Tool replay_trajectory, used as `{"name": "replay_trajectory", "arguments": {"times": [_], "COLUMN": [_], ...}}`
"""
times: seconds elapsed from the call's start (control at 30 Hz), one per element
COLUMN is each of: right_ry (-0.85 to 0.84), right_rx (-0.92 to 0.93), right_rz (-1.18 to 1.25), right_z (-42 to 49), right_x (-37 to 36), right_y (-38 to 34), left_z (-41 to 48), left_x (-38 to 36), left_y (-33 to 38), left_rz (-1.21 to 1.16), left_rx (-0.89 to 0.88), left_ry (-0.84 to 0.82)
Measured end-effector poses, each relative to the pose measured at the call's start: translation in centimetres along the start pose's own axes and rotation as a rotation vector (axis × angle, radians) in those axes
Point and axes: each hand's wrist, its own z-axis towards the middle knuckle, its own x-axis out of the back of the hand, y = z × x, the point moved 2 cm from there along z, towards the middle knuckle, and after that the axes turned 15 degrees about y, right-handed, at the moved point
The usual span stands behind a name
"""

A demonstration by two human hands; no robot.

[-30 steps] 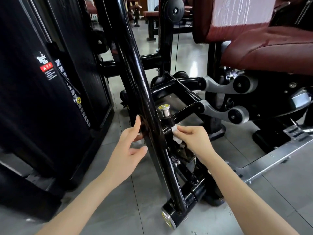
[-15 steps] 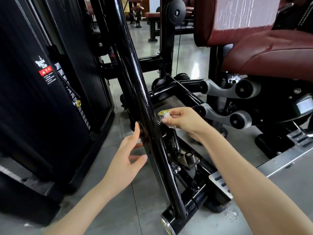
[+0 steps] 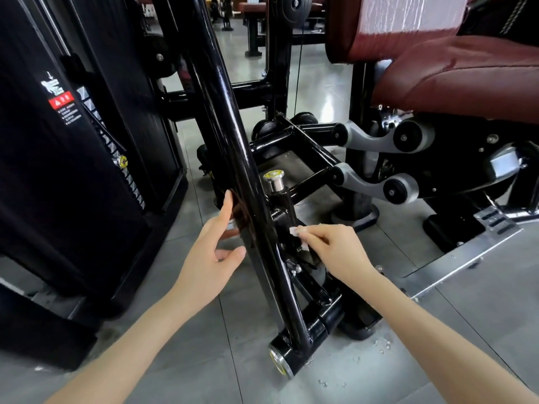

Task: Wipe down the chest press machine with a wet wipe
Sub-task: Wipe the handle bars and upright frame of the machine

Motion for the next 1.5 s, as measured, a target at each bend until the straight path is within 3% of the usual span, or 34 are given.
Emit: {"name": "replay_trajectory", "arguments": {"times": [0.07, 0.2, 0.27, 0.4, 0.47, 0.53, 0.6, 0.67, 0.7, 0.8, 1.0, 1.1, 1.23, 1.3, 1.5], "right_ry": [-0.034, -0.063, -0.056, 0.019, -0.001, 0.04, 0.214, 0.378, 0.378, 0.249, 0.394, 0.437, 0.402, 0.329, 0.273], "right_rx": [0.226, 0.645, 0.783, 0.895, 0.808, 0.544, 0.166, -0.071, -0.114, -0.152, -0.242, -0.139, 0.4, 0.571, 0.592], "right_rz": [-0.188, -0.95, -1.062, -0.811, -0.542, -0.266, -0.064, -0.023, -0.039, -0.031, 0.102, 0.125, 0.008, -0.138, -0.39], "right_z": [-0.7, -2.1, -3.3, -3.8, -3.7, -4.1, -4.5, -4.1, -3.4, -2.6, -7.0, -9.5, -10.1, -9.9, -15.0], "right_x": [-0.4, -2.5, -2.5, 0.0, 1.6, 3.3, 4.8, 4.9, 4.3, 1.2, 1.2, 0.6, -4.4, -7.2, -8.9], "right_y": [0.5, -0.2, -0.4, 0.7, 0.5, 0.4, 0.2, 0.7, 0.8, 1.3, 1.2, 0.6, -0.4, 2.2, 11.5], "left_z": [-0.1, -0.2, -0.3, -0.3, -0.3, -0.2, -0.2, -0.3, -0.3, -0.4, -0.3, -0.2, -0.3, -0.6, -3.4], "left_x": [-0.1, -0.2, -0.1, 0.0, 0.1, 0.1, 0.0, -0.1, -0.1, 0.0, 0.2, 0.3, 0.5, 0.8, 0.8], "left_y": [-0.1, -0.2, -0.3, -0.4, -0.5, -0.7, -0.7, -0.6, -0.5, -0.3, -0.5, -0.7, -0.7, -1.1, -3.2], "left_rz": [0.0, 0.012, 0.022, 0.05, 0.057, 0.059, 0.057, 0.058, 0.056, 0.052, 0.055, 0.055, 0.087, 0.091, 0.111], "left_rx": [0.004, 0.007, 0.009, -0.013, -0.023, -0.029, -0.033, -0.034, -0.031, -0.028, -0.022, -0.022, -0.063, -0.075, -0.015], "left_ry": [0.003, 0.006, -0.007, -0.03, -0.037, -0.04, -0.034, -0.023, -0.016, -0.017, -0.038, -0.045, -0.066, -0.095, -0.167]}}
